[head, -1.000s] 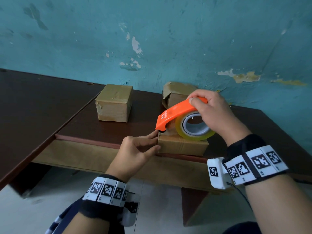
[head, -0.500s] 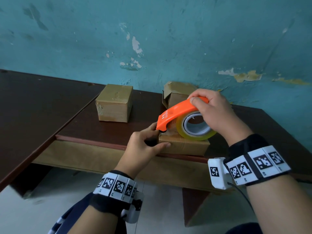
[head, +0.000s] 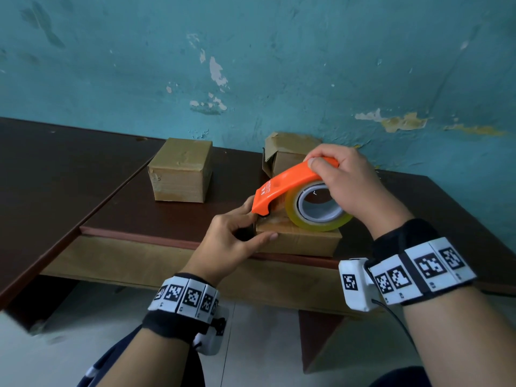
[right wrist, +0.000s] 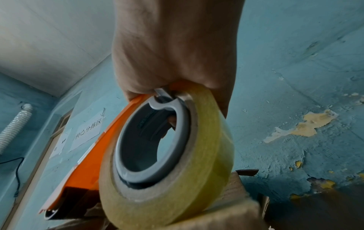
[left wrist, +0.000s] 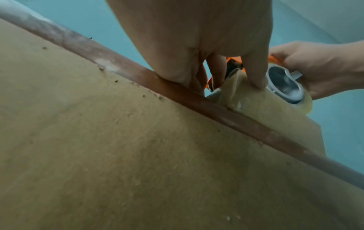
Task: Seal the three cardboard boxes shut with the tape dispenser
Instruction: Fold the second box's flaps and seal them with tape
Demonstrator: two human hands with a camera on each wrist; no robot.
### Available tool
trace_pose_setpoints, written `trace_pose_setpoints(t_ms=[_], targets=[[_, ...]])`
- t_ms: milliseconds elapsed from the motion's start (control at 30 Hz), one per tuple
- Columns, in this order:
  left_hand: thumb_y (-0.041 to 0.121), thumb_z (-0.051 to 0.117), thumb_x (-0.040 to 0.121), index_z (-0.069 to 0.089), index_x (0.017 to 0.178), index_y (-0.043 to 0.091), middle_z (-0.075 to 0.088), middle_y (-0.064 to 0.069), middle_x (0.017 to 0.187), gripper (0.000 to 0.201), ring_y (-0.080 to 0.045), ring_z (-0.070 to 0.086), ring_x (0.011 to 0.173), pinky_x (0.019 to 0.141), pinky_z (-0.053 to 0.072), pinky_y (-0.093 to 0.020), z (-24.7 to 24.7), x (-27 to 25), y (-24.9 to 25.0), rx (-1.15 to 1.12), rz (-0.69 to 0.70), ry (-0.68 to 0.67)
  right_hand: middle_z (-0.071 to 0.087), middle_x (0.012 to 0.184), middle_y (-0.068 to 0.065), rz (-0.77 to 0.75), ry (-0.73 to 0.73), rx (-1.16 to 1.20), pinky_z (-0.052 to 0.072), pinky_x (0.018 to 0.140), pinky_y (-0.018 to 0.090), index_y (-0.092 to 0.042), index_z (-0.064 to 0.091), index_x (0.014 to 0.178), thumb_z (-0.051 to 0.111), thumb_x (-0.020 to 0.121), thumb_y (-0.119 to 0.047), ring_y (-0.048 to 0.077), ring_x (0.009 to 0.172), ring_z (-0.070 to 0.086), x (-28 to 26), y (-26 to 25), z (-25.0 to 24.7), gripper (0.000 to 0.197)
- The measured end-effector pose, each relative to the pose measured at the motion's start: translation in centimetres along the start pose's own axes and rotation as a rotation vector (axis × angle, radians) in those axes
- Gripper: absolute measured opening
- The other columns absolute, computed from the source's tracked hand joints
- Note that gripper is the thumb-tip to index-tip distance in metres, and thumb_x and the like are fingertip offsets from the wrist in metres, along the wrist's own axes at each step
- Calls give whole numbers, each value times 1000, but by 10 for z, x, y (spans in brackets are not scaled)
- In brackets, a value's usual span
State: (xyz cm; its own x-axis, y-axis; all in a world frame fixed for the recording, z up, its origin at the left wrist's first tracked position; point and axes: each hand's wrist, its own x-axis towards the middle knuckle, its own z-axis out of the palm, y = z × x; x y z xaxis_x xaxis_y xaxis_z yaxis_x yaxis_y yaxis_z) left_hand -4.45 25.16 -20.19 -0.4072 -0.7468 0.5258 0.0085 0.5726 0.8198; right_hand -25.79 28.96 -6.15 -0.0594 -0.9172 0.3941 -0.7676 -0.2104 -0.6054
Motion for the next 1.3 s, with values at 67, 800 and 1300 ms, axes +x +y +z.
trace_pose_setpoints(t_ms=[67,800,1300], targets=[[19,83,90,75,124,8,66,1,142,37,-14,54,141,118,44,-51,-1,0,-1,38,12,-28,60,83,-8,-2,-4,-5,36,65,27,-28,72,97,52,105,-33,6,78,55,0,0,0,22],[16,88,83,70,123,8,73,-3,126,45,-22,67,124,108,52,-49,-8,9,-6,-33,-34,-41,63,89,-2,-25,-52,10,43,69,29,-32,71,99,55,104,-41,12,82,60,-2,3,-3,19],[23,83,90,74,125,4,66,-2,142,40,-18,59,136,112,50,-42,-1,-4,-8,65,4,-17,64,90,-4,19,-58,87,49,80,36,-35,72,97,56,103,-39,17,89,62,-1,5,-4,19]])
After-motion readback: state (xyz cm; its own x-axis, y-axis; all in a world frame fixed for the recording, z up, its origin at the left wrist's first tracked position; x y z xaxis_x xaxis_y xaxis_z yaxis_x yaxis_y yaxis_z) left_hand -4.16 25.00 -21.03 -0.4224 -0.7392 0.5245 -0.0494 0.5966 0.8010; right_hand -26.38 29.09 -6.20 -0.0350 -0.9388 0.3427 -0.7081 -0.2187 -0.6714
